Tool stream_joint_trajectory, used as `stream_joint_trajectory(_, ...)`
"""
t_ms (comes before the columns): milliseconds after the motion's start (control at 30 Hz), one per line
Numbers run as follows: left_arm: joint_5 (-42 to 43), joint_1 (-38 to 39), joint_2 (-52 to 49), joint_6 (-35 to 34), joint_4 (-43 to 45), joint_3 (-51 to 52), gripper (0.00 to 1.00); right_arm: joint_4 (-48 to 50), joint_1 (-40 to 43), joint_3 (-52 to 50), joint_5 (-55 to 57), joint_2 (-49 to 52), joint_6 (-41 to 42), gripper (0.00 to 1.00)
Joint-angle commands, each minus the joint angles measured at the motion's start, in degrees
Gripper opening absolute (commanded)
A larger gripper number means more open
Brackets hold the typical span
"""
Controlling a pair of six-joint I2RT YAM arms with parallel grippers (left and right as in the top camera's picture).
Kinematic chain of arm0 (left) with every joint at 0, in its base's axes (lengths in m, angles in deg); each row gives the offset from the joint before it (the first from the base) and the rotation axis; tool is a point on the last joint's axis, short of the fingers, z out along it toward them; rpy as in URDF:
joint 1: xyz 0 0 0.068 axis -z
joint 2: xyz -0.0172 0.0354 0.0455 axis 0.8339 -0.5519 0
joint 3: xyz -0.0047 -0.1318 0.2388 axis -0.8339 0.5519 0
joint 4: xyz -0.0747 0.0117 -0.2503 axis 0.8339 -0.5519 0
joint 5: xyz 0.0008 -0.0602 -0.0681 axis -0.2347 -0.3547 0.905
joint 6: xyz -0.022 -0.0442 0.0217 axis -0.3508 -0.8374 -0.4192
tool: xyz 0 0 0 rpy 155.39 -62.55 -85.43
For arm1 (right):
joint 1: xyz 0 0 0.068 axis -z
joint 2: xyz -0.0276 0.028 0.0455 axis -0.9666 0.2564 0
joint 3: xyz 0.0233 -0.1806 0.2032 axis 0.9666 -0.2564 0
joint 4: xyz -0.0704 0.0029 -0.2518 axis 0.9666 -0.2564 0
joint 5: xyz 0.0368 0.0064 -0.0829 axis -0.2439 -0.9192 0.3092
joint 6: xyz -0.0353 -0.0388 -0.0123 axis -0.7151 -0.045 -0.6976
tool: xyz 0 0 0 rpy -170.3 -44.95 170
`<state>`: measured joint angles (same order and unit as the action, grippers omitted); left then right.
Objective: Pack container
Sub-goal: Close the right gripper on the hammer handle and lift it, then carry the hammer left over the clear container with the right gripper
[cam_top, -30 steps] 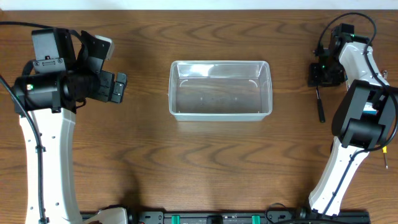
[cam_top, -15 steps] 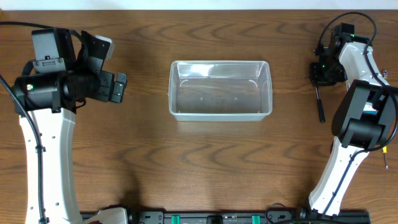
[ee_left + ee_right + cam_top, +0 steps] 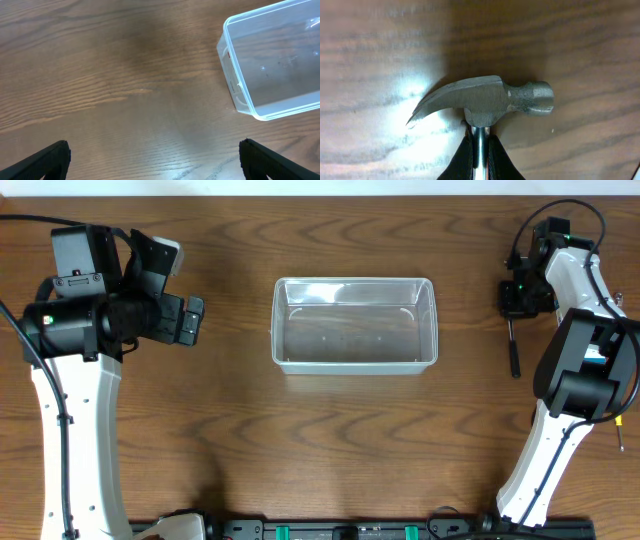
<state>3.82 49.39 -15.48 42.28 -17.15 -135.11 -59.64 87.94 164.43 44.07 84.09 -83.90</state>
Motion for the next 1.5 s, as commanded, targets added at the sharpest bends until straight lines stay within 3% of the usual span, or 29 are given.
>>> stream_joint_trajectory(0, 0.74, -0.35, -0.22, -0.11, 0.11, -0.02, 0.98, -1.64, -1.14, 1.27, 0.44, -0.94, -2.45, 0.01)
stream_joint_trajectory(400, 0.74, -0.35, -0.22, -0.11, 0.11, -0.02, 0.98, -9.60, -8.15, 11.21, -0.02, -11.82, -10.40, 0.01)
stream_joint_trajectory(800, 0.74, -0.35, -0.22, -0.11, 0.11, -0.02, 0.98, -12.81, -24.06, 12.04, -1.84, -26.34, -19.21, 0.01)
stream_joint_trajectory(1133, 0.74, -0.35, -0.22, -0.11, 0.11, -0.02, 0.98, -17.77, -39.15, 11.82, -8.59, -26.03, -29.31, 0.01)
stream_joint_trajectory(1467, 0.74, -0.35, -0.22, -0.11, 0.11, -0.02, 0.98, -15.61, -42.93, 11.72, -9.60, -24.44, -32.46, 0.01)
